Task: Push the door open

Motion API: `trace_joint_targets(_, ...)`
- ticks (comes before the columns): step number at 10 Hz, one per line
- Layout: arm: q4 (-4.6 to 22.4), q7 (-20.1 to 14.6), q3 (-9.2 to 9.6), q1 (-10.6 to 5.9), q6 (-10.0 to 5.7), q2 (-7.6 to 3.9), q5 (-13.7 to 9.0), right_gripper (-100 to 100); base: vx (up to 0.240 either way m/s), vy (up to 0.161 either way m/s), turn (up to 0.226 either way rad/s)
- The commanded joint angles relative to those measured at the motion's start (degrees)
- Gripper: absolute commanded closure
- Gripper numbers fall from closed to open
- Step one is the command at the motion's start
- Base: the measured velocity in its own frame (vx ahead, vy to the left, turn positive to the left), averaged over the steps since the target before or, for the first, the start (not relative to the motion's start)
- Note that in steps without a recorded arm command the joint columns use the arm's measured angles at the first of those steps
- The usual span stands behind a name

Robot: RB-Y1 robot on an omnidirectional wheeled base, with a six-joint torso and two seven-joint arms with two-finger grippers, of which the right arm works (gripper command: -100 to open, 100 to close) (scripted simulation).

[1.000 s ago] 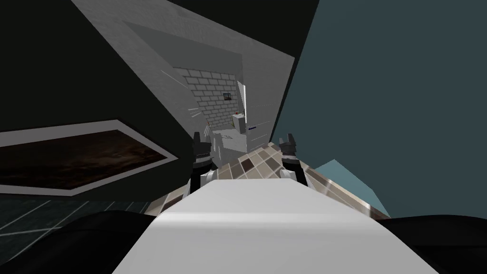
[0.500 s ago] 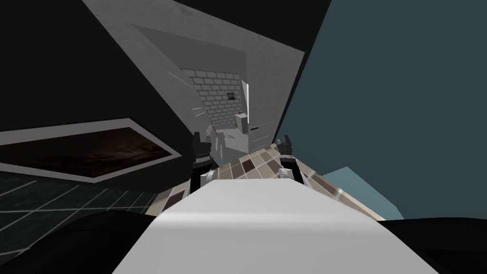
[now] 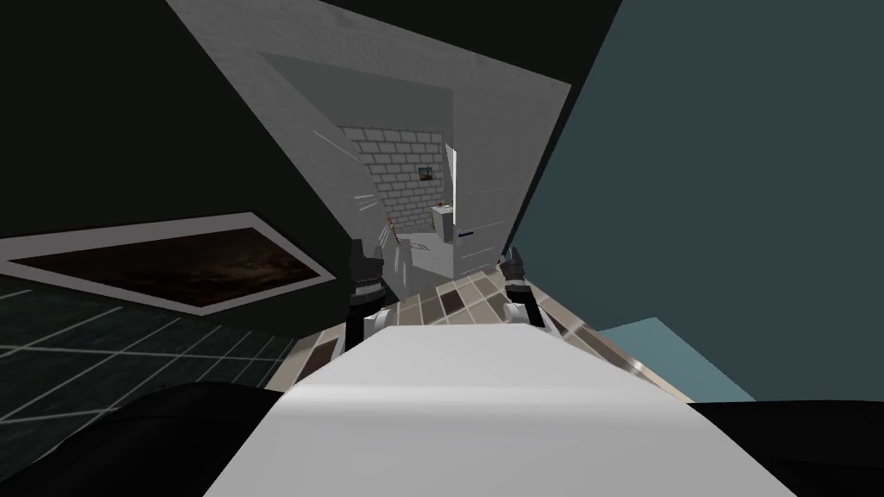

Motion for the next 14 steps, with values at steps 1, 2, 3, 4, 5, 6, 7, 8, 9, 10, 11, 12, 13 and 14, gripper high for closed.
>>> trace_joint_targets(1,2.9,-0.3,-0.16,-1.65,-0.03,-0.68,-0.3,-100,0.022,-0.039,0.143)
trace_joint_targets(2,4.5,-0.5,-0.27,-2.99,-0.06,-1.25,-0.5,-100,0.046,-0.060,0.211)
trace_joint_targets(3,5.6,-0.5,-0.27,-2.99,-0.06,-1.25,-0.5,-100,0.045,-0.062,0.069)
trace_joint_targets(4,7.5,-0.8,-0.38,-4.41,-0.08,-1.84,-0.7,-100,0.041,-0.052,0.129)
trace_joint_targets(5,8.2,-0.8,-0.38,-4.41,-0.08,-1.84,-0.7,-100,0.029,-0.045,0.064)
trace_joint_targets(6,10.2,-1.0,-0.50,-5.84,-0.11,-2.44,-0.9,-100,0.026,-0.053,0.134)
trace_joint_targets(7,10.8,-1.0,-0.50,-5.84,-0.11,-2.44,-0.9,-100,0.024,-0.051,0.067)
trace_joint_targets(8,13.3,-1.3,-0.61,-7.27,-0.14,-3.04,-1.1,-100,0.034,-0.048,0.111)
trace_joint_targets(9,14.9,-1.5,-0.73,-8.73,-0.17,-3.65,-1.4,-100,0.045,-0.073,0.217)
trace_joint_targets(10,16.1,-1.5,-0.73,-8.73,-0.17,-3.65,-1.4,-100,0.033,-0.064,0.095)
trace_joint_targets(11,18.1,-1.8,-0.85,-10.20,-0.19,-4.26,-1.6,-100,0.040,-0.067,0.118)
trace_joint_targets(12,20.2,-2.0,-0.97,-11.67,-0.22,-4.87,-1.8,-100,0.052,-0.085,0.256)
trace_joint_targets(13,21.6,-2.0,-0.97,-11.67,-0.22,-4.87,-1.8,-100,0.031,-0.069,0.070)
trace_joint_targets(14,23.5,-2.3,-1.08,-13.14,-0.25,-5.48,-2.0,-100,0.026,-0.058,0.093)
